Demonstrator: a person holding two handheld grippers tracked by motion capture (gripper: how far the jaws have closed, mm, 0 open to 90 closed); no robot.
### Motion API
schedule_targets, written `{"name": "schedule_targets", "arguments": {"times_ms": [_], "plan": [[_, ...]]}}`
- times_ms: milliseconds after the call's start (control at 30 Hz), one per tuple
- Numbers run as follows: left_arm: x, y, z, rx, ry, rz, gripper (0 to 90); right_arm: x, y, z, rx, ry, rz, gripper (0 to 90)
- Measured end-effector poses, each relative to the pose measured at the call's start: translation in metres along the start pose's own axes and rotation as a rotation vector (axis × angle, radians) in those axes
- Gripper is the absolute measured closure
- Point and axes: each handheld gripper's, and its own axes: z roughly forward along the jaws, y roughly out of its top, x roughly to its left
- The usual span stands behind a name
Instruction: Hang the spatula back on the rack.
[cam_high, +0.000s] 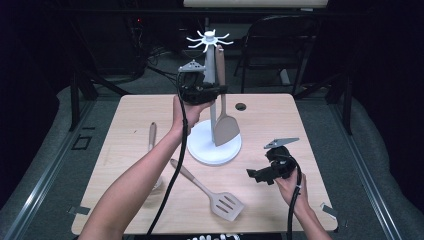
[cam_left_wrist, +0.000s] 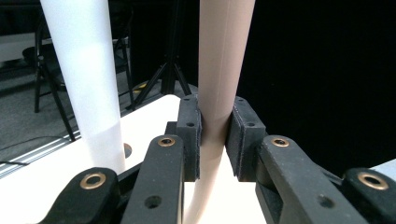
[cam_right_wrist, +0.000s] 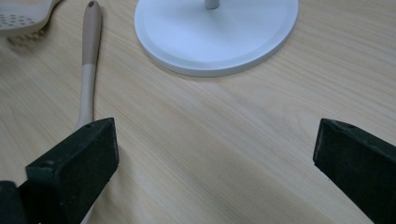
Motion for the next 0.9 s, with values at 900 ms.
{"name": "schedule_targets", "arguments": {"times_ms": [900], "plan": [[0.0024, -0.0014, -0.0046, -0.014, 0.035, 0.003, 66.2, 0.0002, -0.0004, 0.0015, 0.010, 0.009, -0.003, 0.0]]}}
